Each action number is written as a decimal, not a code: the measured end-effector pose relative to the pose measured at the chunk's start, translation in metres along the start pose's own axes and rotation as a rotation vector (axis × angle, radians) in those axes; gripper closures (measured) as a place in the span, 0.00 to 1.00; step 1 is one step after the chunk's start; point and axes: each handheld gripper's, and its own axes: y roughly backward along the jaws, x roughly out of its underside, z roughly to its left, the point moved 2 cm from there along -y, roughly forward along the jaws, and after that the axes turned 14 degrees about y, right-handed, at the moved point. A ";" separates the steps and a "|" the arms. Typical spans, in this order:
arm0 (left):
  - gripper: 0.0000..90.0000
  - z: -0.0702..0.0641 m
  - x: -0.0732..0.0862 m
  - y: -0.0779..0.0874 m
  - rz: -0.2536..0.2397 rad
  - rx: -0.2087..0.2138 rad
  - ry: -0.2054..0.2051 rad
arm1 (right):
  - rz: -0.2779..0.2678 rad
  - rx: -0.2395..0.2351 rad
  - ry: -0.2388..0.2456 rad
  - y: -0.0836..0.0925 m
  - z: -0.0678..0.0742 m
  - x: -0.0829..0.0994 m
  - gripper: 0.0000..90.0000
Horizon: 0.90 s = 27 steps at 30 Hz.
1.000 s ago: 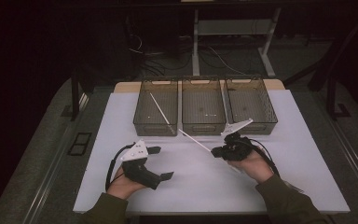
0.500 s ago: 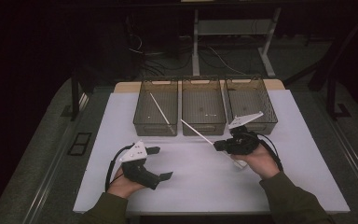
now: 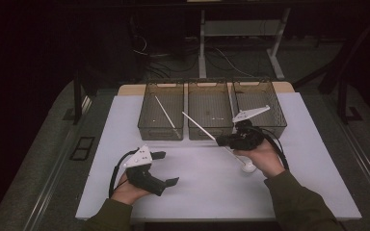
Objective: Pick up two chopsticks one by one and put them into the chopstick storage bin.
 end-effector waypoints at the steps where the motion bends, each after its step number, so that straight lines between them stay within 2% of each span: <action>1: 0.00 0.000 0.000 0.000 0.001 0.001 -0.002 | -0.001 0.002 0.003 -0.001 0.000 -0.003 0.93; 12: 0.00 -0.002 -0.001 -0.002 0.004 0.006 -0.003 | 0.004 0.007 0.011 -0.015 -0.007 -0.039 0.93; 27: 0.00 -0.004 -0.002 -0.002 0.007 0.011 -0.011 | 0.019 0.030 -0.019 -0.042 -0.019 -0.073 0.93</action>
